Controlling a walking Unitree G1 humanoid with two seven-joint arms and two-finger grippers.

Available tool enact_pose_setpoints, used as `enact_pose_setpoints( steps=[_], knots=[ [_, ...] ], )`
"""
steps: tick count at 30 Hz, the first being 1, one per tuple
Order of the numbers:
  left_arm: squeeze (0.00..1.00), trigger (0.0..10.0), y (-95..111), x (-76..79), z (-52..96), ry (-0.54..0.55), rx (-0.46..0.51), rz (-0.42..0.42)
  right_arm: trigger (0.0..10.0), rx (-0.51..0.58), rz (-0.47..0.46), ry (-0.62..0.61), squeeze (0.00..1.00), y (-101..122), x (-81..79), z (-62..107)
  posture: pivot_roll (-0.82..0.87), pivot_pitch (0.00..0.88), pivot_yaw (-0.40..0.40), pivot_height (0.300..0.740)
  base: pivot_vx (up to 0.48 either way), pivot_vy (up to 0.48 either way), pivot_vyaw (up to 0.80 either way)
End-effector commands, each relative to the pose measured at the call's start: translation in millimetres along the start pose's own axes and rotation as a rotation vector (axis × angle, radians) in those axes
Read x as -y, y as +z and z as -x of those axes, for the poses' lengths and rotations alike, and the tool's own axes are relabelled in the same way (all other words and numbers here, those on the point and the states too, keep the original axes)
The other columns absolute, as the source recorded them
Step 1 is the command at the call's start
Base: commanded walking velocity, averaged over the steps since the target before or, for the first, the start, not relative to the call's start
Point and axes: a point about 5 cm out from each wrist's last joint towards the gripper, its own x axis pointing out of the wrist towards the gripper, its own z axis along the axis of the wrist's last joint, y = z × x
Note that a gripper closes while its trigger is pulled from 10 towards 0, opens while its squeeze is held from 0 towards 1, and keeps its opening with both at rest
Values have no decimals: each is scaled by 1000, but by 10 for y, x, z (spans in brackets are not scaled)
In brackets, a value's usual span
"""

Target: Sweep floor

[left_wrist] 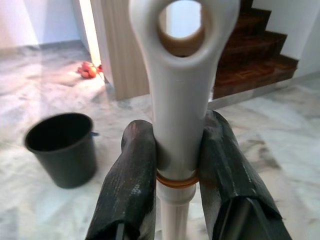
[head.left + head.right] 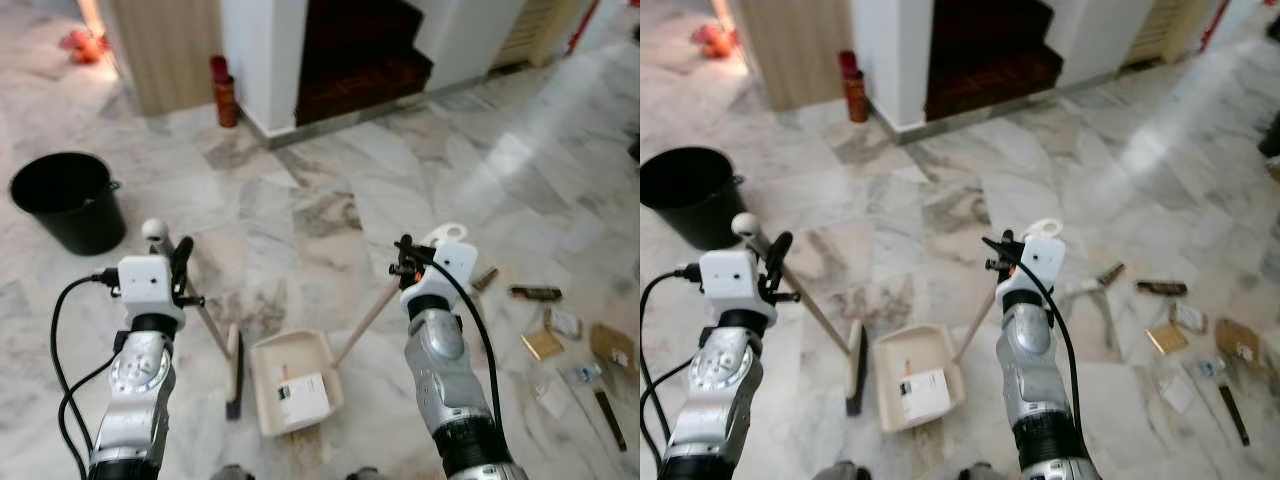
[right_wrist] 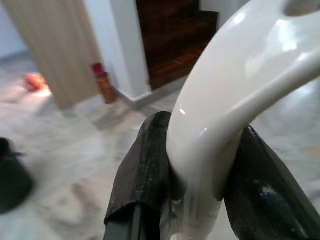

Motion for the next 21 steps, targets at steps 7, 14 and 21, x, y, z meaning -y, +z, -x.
enact_pose_setpoints(
  steps=[7, 14, 21],
  knots=[
    [0, 10000, 79, 29, -12, -7, 33, -9, 10000, 9, -18, -27, 0, 15, 74, 14, 58, 185, -107, 740, 0, 386, 0],
    [0, 10000, 78, 23, -5, -7, 32, -9, 10000, -5, -14, -32, 0, -10, 73, 18, 61, 185, -106, 740, 0, 384, 0],
    [0, 10000, 80, 25, -1, -7, 32, -11, 10000, -2, -18, -24, 0, -5, 63, 22, 64, 187, -105, 740, 0, 383, 0]
  ],
)
